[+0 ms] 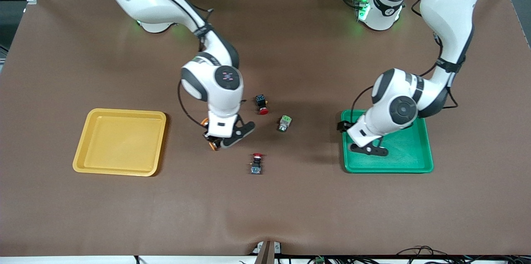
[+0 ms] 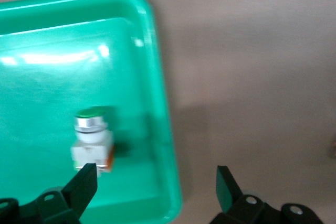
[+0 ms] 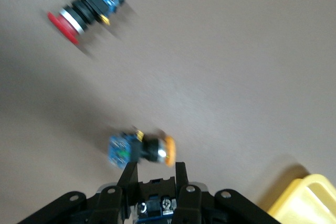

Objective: Place green and yellow buttons in trays
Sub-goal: 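Open the left gripper while the right gripper lifts the yellow button, then grasp another green button with the left gripper while the right gripper lowers, then open the right gripper in the tray while the left gripper lifts the button, then carry the green button to the tray while the right gripper grasps the yellow button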

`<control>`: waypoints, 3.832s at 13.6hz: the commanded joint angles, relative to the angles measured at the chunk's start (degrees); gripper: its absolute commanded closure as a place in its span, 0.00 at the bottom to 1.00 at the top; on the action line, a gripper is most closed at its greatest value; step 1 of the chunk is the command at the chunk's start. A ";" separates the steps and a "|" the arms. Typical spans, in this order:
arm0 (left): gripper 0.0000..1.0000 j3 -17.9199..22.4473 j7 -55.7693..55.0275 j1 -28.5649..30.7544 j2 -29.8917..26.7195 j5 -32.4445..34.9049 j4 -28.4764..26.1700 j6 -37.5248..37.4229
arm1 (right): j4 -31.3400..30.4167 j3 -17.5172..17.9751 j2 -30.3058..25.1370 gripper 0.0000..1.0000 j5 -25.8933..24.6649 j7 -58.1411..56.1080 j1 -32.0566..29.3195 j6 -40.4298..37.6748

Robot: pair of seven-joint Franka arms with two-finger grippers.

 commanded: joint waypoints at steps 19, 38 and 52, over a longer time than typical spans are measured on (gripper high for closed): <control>0.00 -3.79 -6.67 -14.05 11.03 6.82 4.31 20.45 | -12.99 34.92 -6.28 1.00 -0.25 -22.76 -49.18 0.18; 1.00 1.23 -12.74 -16.35 4.81 6.73 2.11 12.23 | -6.68 29.57 2.32 0.00 -0.77 -6.29 -43.06 1.23; 0.98 0.96 -4.06 4.03 -6.45 5.85 -3.95 -2.83 | 2.21 7.85 9.00 0.00 0.62 63.41 -11.30 1.15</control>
